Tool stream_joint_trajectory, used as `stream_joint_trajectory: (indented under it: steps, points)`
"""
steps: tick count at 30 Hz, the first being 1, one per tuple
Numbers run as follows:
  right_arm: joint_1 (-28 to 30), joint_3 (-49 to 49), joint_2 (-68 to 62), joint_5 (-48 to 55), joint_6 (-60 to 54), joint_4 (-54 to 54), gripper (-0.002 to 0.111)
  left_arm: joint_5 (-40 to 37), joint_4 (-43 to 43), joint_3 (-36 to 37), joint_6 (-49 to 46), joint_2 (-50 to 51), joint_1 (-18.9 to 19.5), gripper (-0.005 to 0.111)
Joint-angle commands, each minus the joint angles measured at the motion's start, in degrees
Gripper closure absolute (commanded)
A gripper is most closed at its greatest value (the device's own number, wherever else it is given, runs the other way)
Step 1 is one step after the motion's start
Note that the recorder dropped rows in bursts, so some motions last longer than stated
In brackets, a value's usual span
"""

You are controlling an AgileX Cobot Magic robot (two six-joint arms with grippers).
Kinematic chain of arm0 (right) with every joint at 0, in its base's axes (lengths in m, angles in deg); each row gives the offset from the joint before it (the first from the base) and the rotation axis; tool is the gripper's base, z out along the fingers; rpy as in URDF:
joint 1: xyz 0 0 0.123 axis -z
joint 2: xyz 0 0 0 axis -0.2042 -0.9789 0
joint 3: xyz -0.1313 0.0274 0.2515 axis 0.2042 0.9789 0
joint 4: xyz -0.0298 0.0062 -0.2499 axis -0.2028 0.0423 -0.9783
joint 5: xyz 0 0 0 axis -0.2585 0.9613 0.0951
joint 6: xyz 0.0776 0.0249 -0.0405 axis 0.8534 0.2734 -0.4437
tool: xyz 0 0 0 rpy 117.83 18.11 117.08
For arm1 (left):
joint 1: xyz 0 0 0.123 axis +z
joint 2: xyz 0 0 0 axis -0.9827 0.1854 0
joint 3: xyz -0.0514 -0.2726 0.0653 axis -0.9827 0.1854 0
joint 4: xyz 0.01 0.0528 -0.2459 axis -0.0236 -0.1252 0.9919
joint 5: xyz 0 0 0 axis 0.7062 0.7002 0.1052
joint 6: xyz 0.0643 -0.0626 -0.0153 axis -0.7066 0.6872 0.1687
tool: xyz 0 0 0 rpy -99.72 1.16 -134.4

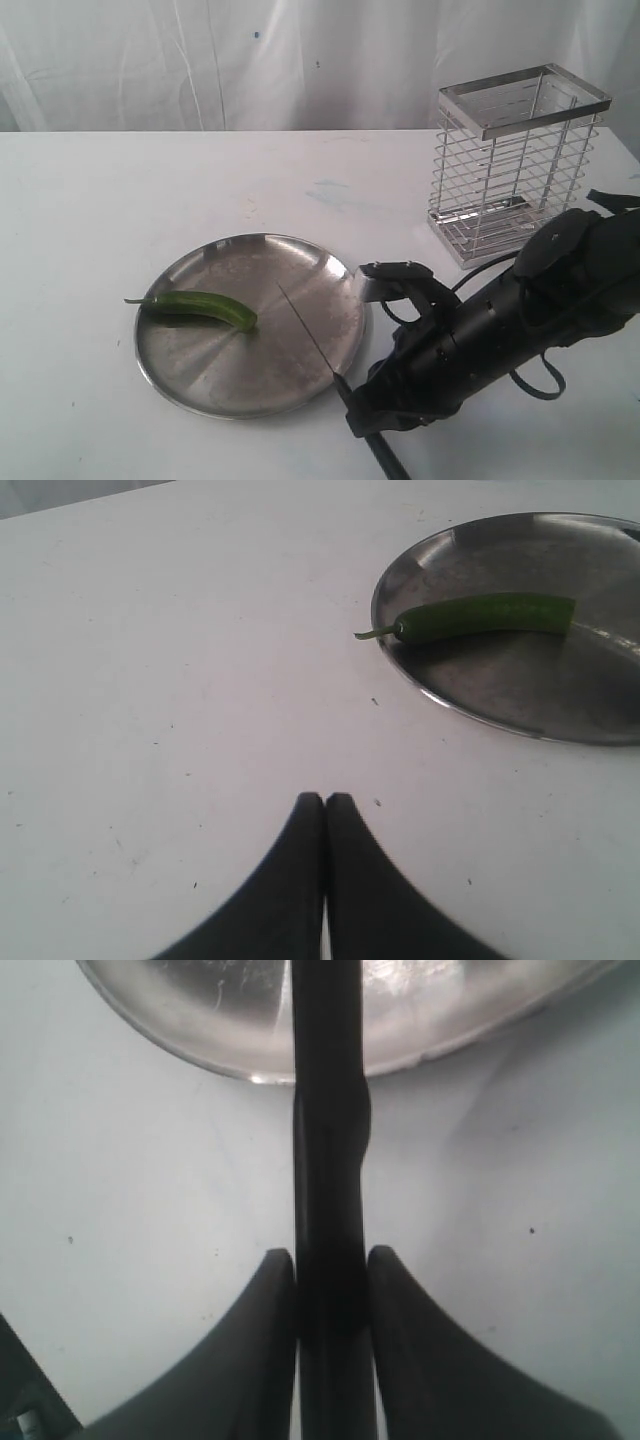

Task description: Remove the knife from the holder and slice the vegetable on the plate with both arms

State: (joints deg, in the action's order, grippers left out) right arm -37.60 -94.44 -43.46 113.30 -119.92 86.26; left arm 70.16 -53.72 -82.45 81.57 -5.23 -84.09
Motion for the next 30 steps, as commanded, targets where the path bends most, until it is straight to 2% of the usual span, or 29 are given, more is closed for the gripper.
stream_joint_trajectory:
  steps: [1, 8, 22, 26, 30]
  points:
    - [0.1, 0.1, 0.6, 3.4, -1.3, 2.3, 0.097, 0.2, 0.6, 0.2, 0.1, -0.2, 0.1, 0.107]
    - [0.1, 0.1, 0.6, 3.4, -5.4, 7.3, 0.097, 0.2, 0.6, 0.2, 0.1, -0.2, 0.1, 0.107]
    - [0.1, 0.1, 0.6, 3.4, -7.6, 8.8, 0.097, 1.0, 0.6, 0.2, -0.3, -0.2, 0.1, 0.107]
    - [0.1, 0.1, 0.6, 5.0, -8.5, 11.2, 0.097, 8.1, 7.1, 0.2, 7.5, -0.2, 0.1, 0.107]
    - [0.1, 0.1, 0.6, 9.6, -14.0, 18.1, 0.097, 10.8, 10.5, 0.2, 18.0, -0.2, 0.1, 0.107]
